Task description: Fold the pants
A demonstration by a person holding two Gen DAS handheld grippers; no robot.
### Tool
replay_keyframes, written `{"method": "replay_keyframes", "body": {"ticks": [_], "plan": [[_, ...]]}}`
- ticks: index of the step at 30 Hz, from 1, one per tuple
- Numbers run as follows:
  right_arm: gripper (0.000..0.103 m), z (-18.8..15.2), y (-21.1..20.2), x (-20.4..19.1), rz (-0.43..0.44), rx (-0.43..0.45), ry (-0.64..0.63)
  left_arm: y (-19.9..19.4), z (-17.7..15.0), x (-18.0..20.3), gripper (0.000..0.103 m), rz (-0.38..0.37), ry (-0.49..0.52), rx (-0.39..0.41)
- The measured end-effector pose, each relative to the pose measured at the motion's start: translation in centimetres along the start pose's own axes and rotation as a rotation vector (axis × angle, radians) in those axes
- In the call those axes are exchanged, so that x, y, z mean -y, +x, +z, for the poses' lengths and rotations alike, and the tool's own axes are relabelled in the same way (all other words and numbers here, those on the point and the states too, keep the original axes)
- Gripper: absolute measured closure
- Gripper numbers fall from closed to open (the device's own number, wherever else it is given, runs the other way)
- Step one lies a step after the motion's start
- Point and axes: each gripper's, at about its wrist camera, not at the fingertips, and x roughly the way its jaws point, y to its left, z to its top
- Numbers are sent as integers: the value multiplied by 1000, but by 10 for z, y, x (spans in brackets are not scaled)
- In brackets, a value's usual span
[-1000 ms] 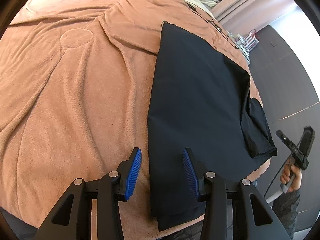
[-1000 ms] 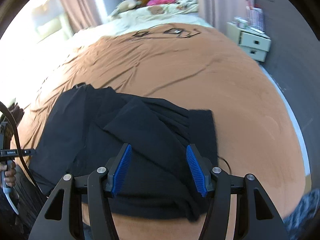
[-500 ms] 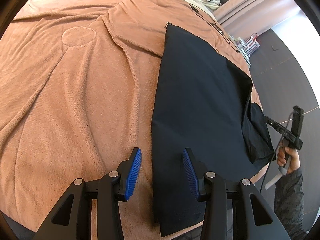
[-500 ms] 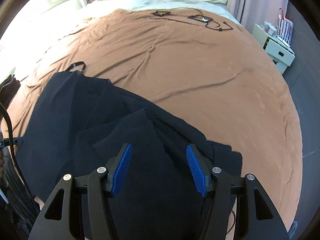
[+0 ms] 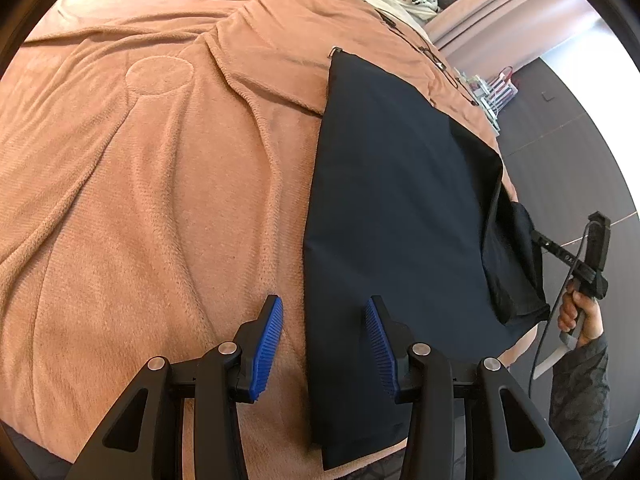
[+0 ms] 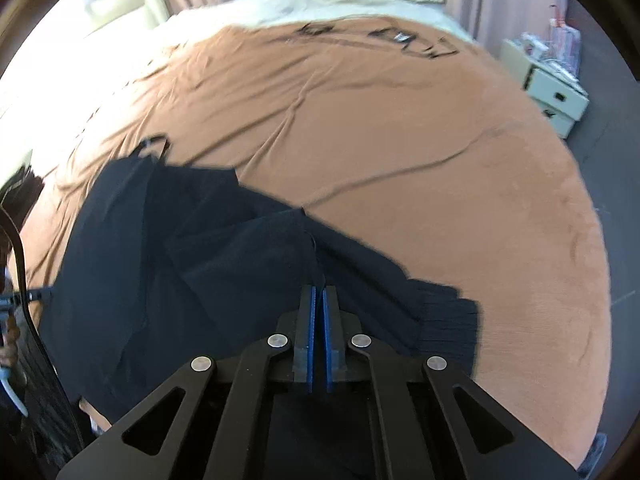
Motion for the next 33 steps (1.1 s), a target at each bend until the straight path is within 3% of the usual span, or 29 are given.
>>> {"method": "replay_keyframes", "body": {"ticks": [10, 20, 24, 26, 28, 29, 33], "plan": [[103, -10, -41, 19, -178, 99, 131, -3, -1, -1, 57, 4, -4, 2], [99, -2, -13, 3, -398, 0, 162, -6, -1, 3, 57, 17, 11, -3], [97, -4, -22, -16, -305, 34, 162, -8, -1, -2, 57, 22, 2, -2], [89, -9, -27, -28, -288, 44, 132, -9, -1, -2, 57, 16, -4, 0], [66, -15, -30, -42, -264, 46, 102, -9, -2, -1, 57, 13, 0, 0], [61, -17, -33, -49, -256, 53, 86, -9, -2, -1, 57, 12, 1, -1], [57, -37, -43, -79, -164, 78, 6, -9, -3, 0, 57, 5, 9, -12]]}}
